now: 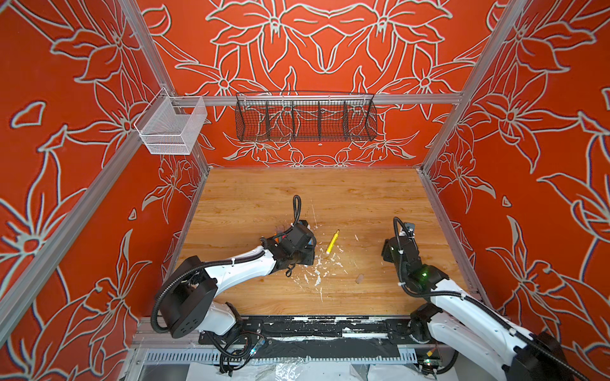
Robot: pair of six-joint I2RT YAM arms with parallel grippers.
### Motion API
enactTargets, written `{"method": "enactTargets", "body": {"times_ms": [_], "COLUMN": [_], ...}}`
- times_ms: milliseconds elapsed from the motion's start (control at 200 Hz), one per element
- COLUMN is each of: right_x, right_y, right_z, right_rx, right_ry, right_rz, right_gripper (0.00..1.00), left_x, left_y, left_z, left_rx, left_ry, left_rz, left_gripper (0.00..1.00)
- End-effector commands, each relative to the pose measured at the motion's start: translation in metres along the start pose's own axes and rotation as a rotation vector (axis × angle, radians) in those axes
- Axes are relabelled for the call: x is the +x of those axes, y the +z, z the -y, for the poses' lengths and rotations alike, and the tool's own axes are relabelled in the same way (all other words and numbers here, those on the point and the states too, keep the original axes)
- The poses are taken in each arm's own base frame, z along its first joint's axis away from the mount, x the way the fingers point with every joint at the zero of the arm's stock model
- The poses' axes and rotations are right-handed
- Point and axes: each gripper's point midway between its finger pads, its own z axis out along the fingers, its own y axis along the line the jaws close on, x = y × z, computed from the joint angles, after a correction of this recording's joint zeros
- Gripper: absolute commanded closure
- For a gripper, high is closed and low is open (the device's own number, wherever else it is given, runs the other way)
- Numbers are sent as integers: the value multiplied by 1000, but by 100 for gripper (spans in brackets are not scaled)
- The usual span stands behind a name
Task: Insert the pens into the pen caps
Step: 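Lower the capped blue marker beside the purple marker and release it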
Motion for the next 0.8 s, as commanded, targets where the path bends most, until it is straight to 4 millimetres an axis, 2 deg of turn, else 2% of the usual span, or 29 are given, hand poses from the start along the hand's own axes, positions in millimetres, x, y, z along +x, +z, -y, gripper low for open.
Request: {"method": "enactTargets", "body": {"times_ms": [0,455,636,796], "right_x": [-13,-12,-11,-11], "right_y": [-2,0,0,0], "right_z": [-7,-11,-12,-12], "right_rx": [-28,-40,-43,-46], "right_ry": [18,8,4,3], "right_rz": [25,12,7,6], "right_gripper": [33,34,35,35], "left_x": [-1,-5,-18,-25], "left_y": [7,36,35,46], "left_z": [-11,-46,-64,-82], "left_rx": [-81,-319,-444,-567], "left_ry": [-12,-14,-3,-14], "left_rz": [5,4,55,43], "left_gripper": [100,100,100,100]}}
